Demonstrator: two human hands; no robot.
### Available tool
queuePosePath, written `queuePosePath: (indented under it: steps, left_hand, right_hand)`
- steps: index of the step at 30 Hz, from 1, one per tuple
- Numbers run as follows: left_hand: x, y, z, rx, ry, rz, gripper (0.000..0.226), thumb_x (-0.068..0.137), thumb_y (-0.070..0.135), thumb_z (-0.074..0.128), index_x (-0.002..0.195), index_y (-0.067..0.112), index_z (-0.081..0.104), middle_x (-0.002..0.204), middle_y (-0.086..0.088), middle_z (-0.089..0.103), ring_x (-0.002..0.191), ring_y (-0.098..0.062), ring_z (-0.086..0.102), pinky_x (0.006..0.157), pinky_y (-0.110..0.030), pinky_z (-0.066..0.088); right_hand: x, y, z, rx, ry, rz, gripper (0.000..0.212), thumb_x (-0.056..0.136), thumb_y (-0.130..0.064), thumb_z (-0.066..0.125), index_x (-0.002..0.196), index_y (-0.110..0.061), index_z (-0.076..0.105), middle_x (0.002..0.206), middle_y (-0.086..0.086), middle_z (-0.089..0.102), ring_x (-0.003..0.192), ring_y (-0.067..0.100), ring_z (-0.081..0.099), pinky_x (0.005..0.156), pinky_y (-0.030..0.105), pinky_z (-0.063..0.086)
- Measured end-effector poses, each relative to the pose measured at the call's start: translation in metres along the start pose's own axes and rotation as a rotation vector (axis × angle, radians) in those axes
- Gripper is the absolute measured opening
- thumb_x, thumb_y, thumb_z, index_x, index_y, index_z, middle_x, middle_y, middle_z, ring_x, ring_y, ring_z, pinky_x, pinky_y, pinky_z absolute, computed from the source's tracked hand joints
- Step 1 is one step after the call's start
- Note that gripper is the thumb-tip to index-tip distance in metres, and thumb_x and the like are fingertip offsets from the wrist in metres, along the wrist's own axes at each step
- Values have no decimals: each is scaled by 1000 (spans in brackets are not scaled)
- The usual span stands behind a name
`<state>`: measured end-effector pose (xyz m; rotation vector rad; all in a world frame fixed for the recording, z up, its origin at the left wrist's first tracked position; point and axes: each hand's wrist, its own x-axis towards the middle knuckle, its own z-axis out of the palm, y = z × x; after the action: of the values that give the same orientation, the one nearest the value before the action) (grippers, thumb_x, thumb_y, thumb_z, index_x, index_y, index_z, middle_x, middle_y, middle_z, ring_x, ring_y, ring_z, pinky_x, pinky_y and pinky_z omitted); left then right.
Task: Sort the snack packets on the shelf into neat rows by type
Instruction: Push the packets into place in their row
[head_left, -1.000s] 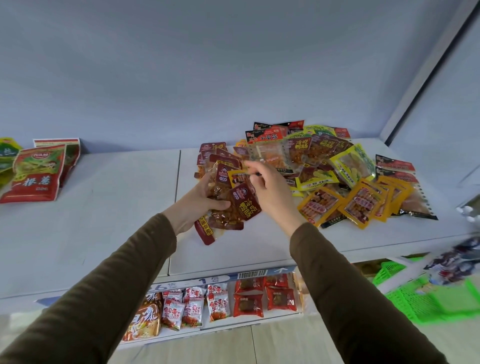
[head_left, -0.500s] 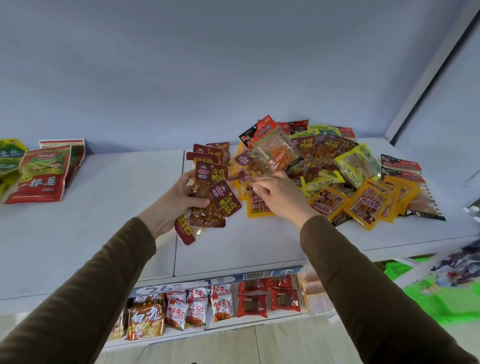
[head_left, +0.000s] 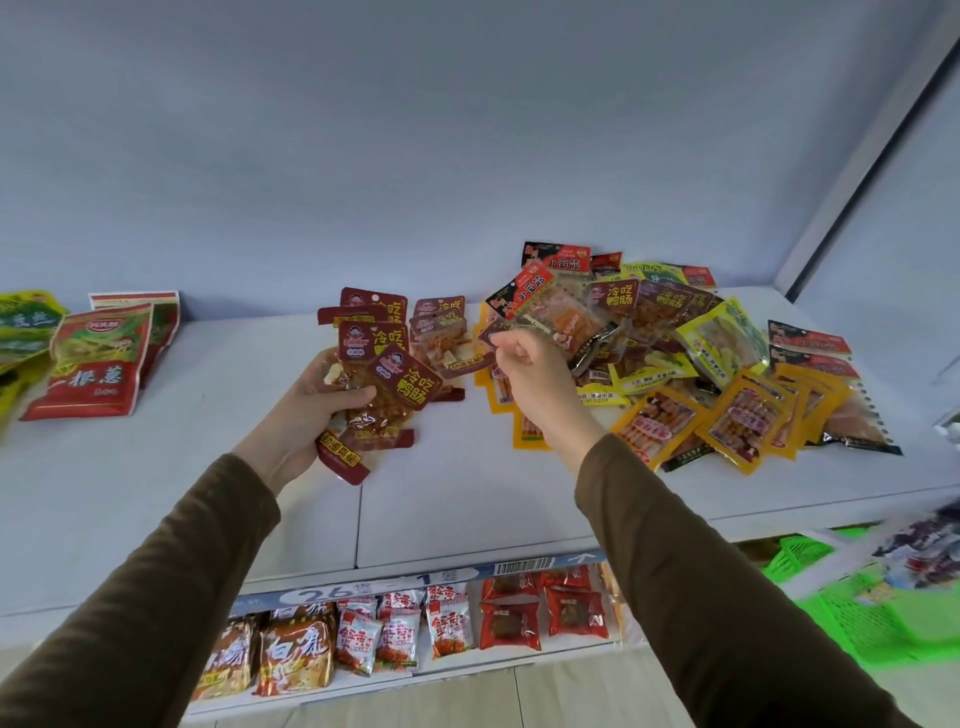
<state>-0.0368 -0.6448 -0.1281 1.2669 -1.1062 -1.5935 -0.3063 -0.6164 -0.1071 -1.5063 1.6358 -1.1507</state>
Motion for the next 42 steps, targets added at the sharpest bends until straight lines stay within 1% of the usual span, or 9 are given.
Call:
queuePosePath:
  steps: [7, 17, 25, 28, 31, 34, 37, 40, 42]
  left_hand:
    - [15, 8, 14, -30, 33, -14, 51, 89, 9, 75, 133, 25, 55, 122, -8, 73, 106, -32, 73, 93, -51, 58]
    - [53, 14, 51, 212, 129, 32, 53, 82, 20, 84, 127, 17, 56, 123, -8, 70, 103, -29, 72, 92, -52, 59]
    - [52, 10, 54, 275, 159, 113, 59, 85, 22, 82, 133, 25, 47, 126, -2, 65, 106, -28, 69, 95, -52, 58]
    - [49, 4, 56, 148, 134, 139, 52, 88, 17, 79, 129, 28, 48, 128, -2, 65, 104, -29, 71, 91, -54, 59]
    - [43, 2, 62, -75, 59, 144, 54, 87, 1, 76, 130, 23, 50, 125, -8, 67, 101, -32, 74, 88, -56, 60]
    - [39, 1, 69, -210, -46, 164, 59, 86, -6, 73, 137, 12, 50, 128, -19, 67, 112, -40, 69, 94, -61, 55]
    - [33, 5, 77, -299, -116, 169, 45, 97, 11, 66, 140, 7, 52, 133, -20, 65, 120, -39, 64, 100, -58, 52]
    - [29, 9, 84, -298, -74, 151, 39, 107, 33, 51, 137, 9, 53, 131, -15, 67, 122, -35, 64, 102, -52, 53]
    - [30, 8, 84, -285, -25, 154, 29, 107, 28, 52, 128, 9, 55, 127, -16, 69, 119, -38, 65, 99, -53, 55]
  right_hand:
    - [47, -29, 27, -68, -146, 114, 46, 108, -12, 35, 153, -8, 40, 157, 7, 43, 139, 22, 46, 104, 29, 39]
    - [77, -45, 38, 75, -230, 343, 65, 110, -48, 23, 160, -7, 19, 167, 9, 22, 150, 28, 28, 117, 42, 28]
    - [82, -35, 32, 119, -162, 323, 54, 106, -34, 48, 153, -10, 35, 153, 6, 43, 136, 25, 45, 96, 34, 37]
    - [71, -27, 30, 65, -150, 241, 44, 99, -41, 59, 135, -16, 49, 138, -1, 56, 116, 16, 58, 95, 35, 46]
    - [57, -16, 31, -39, -87, 67, 64, 89, -43, 74, 141, -16, 48, 122, -10, 54, 112, 9, 52, 97, 32, 45]
    - [44, -10, 31, 181, -88, 124, 54, 86, -32, 81, 129, -20, 51, 107, -18, 57, 101, 2, 58, 83, 21, 48]
    - [42, -3, 34, 499, -91, 273, 50, 83, -27, 84, 124, -12, 60, 113, 3, 73, 105, 21, 71, 79, 31, 59]
    - [37, 0, 31, 564, -28, 261, 36, 85, -20, 81, 116, -9, 66, 106, 8, 76, 93, 20, 74, 62, 27, 57]
    - [35, -1, 29, 581, 7, 263, 31, 86, -17, 80, 112, -8, 68, 103, 8, 77, 90, 21, 75, 67, 31, 60]
